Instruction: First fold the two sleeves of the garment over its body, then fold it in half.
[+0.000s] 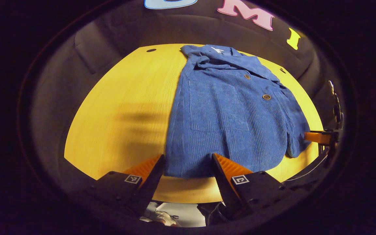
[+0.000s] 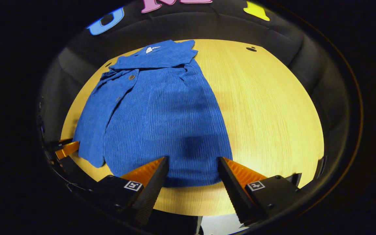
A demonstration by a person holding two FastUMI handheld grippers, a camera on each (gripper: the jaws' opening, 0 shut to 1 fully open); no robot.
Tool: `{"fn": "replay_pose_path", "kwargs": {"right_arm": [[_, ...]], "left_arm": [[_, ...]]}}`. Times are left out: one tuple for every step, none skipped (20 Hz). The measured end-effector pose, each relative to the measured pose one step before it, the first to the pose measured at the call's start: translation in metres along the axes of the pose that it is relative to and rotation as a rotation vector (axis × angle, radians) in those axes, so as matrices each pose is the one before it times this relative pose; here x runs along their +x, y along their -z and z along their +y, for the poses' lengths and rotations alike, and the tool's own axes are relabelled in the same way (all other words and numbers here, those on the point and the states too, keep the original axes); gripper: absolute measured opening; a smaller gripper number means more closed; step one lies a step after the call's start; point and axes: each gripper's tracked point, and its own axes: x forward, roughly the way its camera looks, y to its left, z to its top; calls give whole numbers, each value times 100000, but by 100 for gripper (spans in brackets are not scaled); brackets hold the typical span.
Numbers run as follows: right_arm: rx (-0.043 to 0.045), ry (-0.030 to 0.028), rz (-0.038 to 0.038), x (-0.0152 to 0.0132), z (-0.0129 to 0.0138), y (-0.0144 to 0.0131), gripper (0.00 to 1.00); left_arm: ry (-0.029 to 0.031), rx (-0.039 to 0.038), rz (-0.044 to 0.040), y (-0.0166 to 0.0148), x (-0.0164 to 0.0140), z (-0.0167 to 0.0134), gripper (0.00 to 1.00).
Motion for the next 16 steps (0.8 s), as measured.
{"fn": "replay_pose_path", "kwargs": {"right_arm": [[-2098, 1000, 933, 4, 58, 278, 98], [-1308, 964, 328, 35, 25, -13, 97], [3, 725, 732, 192, -18, 56, 97], [393, 205, 621, -17, -18, -86, 97], [608, -76, 636, 49, -67, -84, 96], [615, 245, 763, 176, -37, -20, 96], [-122, 25, 1024, -51, 82, -12, 95], [-515, 51, 468, -49, 3, -85, 94], [-25, -7, 645, 15, 15, 73, 94], [232, 2, 213, -72, 29, -44, 95], [34, 7, 190, 45, 31, -24, 95], [-141, -31, 208, -49, -6, 2, 94], [6, -24, 74, 66, 6, 47, 94], [753, 262, -164, 81, 16, -124, 94], [1845, 275, -1567, 78, 56, -363, 94], [850, -616, -595, 195, 99, -14, 79]], "left_arm": [[-808, 1401, 665, -246, -299, -173, 82], [945, 424, 214, -205, 289, -515, 80], [70, -107, -593, -230, -275, -575, 77], [-448, -857, 151, -268, -26, -1127, 66], [246, -660, -569, 108, 140, -763, 49], [-832, -1094, -183, 132, 229, 22, 37], [302, -496, -464, -97, -78, -347, 26], [-1385, -197, -75, 175, 280, -120, 20], [385, 891, -691, -37, -37, -228, 12], [1502, 699, 0, 20, -197, -414, 12], [1368, 493, 302, 86, -61, -109, 12], [1299, 463, 99, -51, 25, -10, 12], [736, 124, 266, 6, 7, 40, 12], [478, -442, -6, -55, 23, 114, 12], [300, -707, 216, 18, -109, 36, 12], [244, -561, -124, 86, -133, 31, 12]]}}
